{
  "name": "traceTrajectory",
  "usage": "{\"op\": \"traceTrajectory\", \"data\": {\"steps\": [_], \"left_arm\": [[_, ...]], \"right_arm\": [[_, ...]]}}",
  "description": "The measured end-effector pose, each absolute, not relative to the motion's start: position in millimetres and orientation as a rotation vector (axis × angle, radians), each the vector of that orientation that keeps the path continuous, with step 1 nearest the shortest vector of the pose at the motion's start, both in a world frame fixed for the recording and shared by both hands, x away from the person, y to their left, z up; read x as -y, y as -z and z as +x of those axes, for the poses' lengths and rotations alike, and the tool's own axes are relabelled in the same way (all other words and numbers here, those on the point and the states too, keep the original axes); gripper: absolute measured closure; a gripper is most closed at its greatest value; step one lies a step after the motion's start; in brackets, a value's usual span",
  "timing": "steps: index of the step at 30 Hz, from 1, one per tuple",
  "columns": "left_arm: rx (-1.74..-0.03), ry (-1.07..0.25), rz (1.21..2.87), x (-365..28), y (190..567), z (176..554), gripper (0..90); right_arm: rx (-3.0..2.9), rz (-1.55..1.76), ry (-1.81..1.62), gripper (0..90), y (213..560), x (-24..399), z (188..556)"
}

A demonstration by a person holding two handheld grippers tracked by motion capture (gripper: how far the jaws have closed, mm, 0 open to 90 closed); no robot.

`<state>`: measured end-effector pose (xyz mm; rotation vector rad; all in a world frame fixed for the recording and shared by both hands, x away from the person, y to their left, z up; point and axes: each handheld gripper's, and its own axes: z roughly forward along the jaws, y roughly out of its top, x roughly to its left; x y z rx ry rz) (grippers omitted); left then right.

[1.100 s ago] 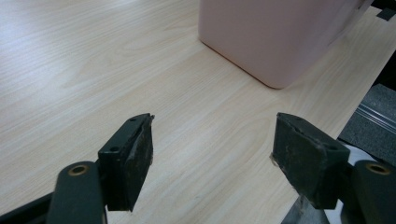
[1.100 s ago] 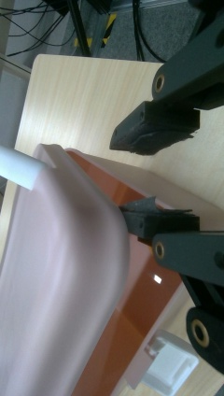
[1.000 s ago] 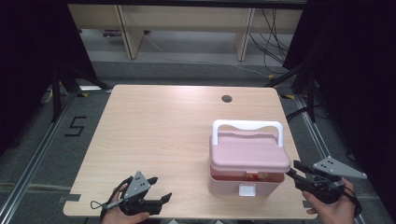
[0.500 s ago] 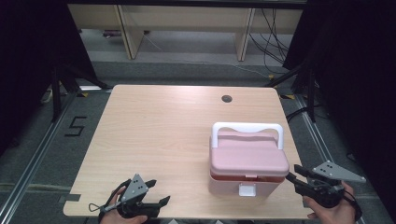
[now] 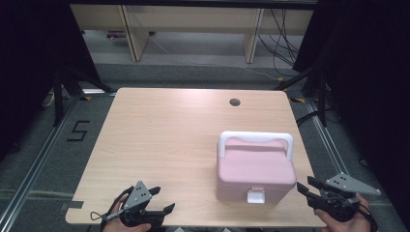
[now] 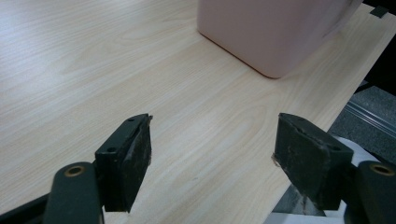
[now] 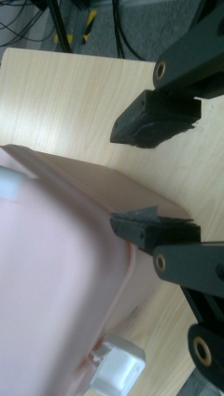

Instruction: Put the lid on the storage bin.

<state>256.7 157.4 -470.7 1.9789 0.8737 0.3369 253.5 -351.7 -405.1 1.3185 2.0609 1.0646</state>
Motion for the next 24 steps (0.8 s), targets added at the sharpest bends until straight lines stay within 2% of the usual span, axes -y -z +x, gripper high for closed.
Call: {"op": "traceTrajectory", "data": {"steps": [8, 15, 17, 22, 24], "left_arm": [[-0.876, -0.337, 1.97, -161, 471, 255, 26.7], [-0.868, -0.358, 1.932, -164, 472, 250, 22.7], [-0.863, -0.359, 1.928, -166, 473, 249, 20.2], [-0.851, -0.375, 1.95, -169, 474, 245, 17.9], [-0.849, -0.363, 1.928, -166, 476, 243, 17.5]], "right_arm": [[-2.075, 1.347, -1.059, 48.0, 420, 355, 250], [-2.072, 1.37, -1.063, 33.2, 436, 356, 245], [-2.08, 1.407, -1.053, 25.0, 446, 356, 242], [-2.1, 1.427, -1.035, 16.7, 460, 359, 239], [-2.116, 1.423, -1.042, 16.3, 465, 359, 238]]}}
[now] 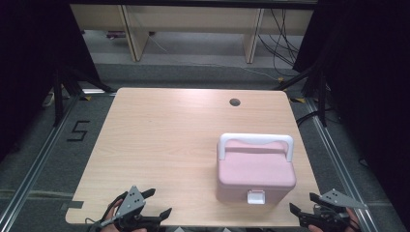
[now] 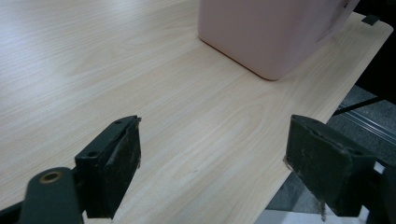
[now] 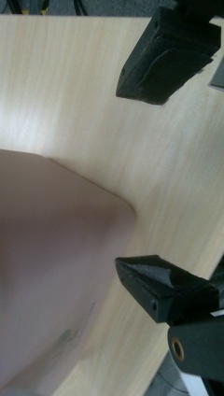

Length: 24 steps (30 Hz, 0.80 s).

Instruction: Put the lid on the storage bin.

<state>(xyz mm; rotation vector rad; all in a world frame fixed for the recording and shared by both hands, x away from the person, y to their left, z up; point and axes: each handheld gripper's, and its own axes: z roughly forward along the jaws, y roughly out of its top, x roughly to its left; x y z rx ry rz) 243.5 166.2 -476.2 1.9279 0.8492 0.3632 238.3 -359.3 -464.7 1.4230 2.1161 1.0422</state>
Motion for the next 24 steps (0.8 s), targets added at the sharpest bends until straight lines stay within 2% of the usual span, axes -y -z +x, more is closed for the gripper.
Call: {"op": "traceTrajectory", "data": {"steps": [24], "left_arm": [[-0.847, -0.383, 1.944, -165.6, 482.2, 245.4, 15.8]], "right_arm": [[-2.12, 1.405, -1.037, 17.3, 467.9, 359.0, 231.8]]}}
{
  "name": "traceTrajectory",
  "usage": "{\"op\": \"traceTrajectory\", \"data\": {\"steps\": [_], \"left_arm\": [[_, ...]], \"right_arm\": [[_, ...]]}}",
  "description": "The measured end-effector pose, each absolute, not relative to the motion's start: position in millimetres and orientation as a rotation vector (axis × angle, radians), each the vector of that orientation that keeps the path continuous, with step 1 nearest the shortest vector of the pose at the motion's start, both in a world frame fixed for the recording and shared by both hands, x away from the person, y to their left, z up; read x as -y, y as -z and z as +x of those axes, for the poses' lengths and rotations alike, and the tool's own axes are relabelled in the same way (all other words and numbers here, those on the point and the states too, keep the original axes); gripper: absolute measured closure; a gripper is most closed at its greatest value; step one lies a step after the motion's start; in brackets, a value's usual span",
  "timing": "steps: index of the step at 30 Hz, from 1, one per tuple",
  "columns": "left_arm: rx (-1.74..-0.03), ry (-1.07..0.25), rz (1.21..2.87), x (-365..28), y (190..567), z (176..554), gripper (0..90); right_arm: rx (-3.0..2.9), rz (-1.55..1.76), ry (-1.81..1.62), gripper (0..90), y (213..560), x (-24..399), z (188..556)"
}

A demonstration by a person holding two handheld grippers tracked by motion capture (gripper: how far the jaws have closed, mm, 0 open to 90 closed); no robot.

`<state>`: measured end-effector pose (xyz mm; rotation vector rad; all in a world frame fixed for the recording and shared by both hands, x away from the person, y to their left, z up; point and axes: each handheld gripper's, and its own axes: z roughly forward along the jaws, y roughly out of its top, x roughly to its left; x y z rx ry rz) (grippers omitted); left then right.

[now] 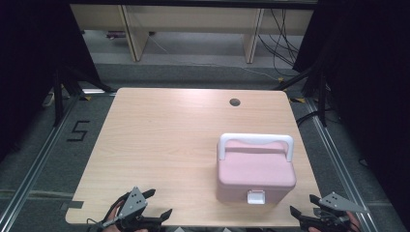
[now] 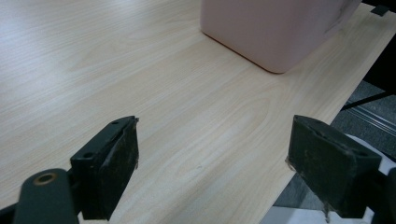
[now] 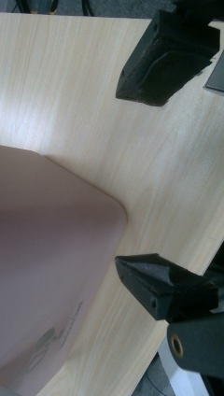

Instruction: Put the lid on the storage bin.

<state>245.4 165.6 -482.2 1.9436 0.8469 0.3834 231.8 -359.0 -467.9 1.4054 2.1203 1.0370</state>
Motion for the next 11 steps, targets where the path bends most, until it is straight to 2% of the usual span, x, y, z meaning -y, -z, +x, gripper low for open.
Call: {"op": "traceTrajectory", "data": {"steps": [11], "left_arm": [[-0.849, -0.384, 1.946, -165.8, 481.7, 245.2, 15.8]], "right_arm": [[-2.098, 1.371, -1.047, 17.2, 466.2, 362.5, 232.9]]}}
